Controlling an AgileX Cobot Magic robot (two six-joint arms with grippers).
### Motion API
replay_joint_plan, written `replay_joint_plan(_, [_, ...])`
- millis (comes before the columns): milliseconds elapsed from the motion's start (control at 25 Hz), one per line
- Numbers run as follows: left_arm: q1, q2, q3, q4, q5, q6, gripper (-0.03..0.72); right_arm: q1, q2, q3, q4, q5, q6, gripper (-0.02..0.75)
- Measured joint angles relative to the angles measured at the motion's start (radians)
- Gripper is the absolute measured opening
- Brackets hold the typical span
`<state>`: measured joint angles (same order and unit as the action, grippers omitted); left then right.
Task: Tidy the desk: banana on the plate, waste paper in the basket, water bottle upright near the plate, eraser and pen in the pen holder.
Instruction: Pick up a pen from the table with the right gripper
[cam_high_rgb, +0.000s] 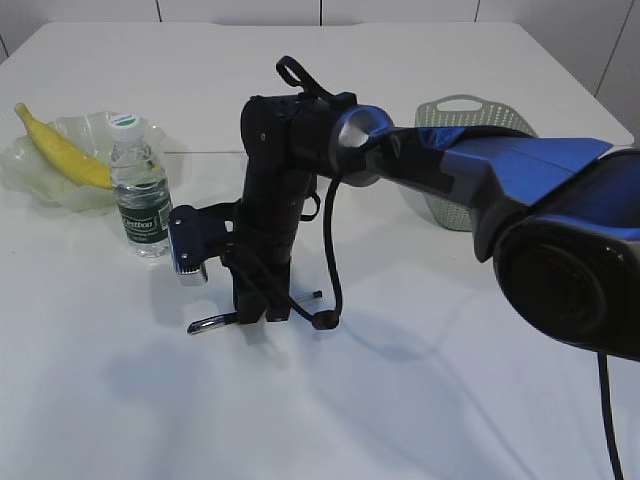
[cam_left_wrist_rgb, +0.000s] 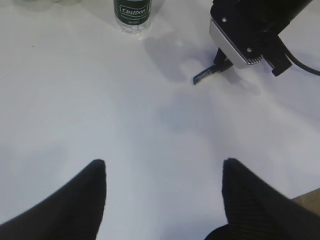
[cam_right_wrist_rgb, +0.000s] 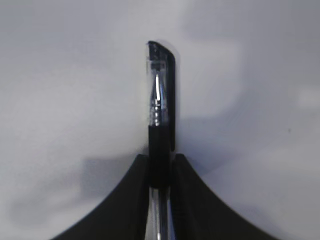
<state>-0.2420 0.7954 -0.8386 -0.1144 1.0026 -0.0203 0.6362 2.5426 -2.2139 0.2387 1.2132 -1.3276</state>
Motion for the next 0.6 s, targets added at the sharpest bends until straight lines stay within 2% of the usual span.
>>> replay_joint_plan(280, [0.000, 0.000, 0.000, 0.000, 0.000, 0.000, 0.517, 0.000, 0.000, 0.000, -0.014, 0.000, 0.089, 0.113])
replay_joint_plan(600, [0.000, 0.000, 0.000, 0.000, 0.000, 0.000, 0.517, 0.000, 0.000, 0.000, -0.016, 0.000, 0.105, 0.117])
